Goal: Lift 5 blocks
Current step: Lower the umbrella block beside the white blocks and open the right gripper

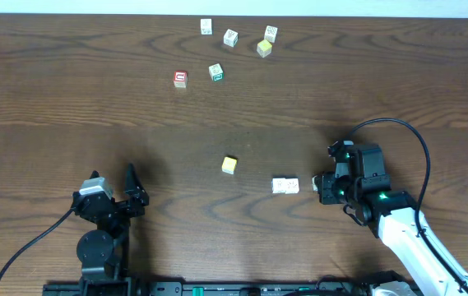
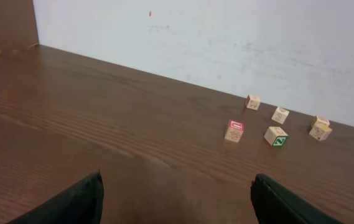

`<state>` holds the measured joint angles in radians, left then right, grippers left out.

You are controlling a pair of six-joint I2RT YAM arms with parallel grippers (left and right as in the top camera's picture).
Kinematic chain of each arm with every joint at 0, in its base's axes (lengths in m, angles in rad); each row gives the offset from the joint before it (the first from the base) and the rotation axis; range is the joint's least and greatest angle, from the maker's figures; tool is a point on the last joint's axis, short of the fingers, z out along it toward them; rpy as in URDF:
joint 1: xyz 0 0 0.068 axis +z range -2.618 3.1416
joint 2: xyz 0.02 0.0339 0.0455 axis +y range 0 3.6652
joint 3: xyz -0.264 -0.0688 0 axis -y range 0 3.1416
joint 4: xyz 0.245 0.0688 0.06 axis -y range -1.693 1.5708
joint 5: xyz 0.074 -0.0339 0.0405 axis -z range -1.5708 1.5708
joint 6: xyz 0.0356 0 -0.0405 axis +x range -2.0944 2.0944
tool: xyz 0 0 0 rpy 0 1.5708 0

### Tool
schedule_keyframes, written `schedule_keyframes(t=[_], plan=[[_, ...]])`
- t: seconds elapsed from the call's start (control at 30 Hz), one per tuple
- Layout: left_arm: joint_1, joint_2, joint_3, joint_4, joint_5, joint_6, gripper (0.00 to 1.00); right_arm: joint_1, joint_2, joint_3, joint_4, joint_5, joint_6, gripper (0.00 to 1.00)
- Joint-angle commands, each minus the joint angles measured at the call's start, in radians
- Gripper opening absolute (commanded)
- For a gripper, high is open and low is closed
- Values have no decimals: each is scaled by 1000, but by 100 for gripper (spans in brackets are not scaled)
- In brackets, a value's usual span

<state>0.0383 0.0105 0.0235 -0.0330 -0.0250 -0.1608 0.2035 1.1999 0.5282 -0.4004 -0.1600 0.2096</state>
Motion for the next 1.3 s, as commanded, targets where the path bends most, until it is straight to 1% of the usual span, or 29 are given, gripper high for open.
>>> schedule_keyframes(t=[0.0, 0.2, 0.47, 1.0, 1.27], plan=[[4, -5, -19, -38, -11, -6, 76, 15, 2, -1, -16, 54, 15, 16], [5, -5, -19, -38, -11, -6, 76, 15, 29, -1, -16, 79, 22, 19], [5, -5, -19, -38, -12, -5, 76, 15, 76, -1, 24, 37, 21, 21], [4, -5, -19, -38, -12, -6, 76, 64, 80, -1, 49, 20, 21, 25], [4, -5, -19, -38, -11, -6, 76, 75, 84, -1, 58, 21, 21, 30]])
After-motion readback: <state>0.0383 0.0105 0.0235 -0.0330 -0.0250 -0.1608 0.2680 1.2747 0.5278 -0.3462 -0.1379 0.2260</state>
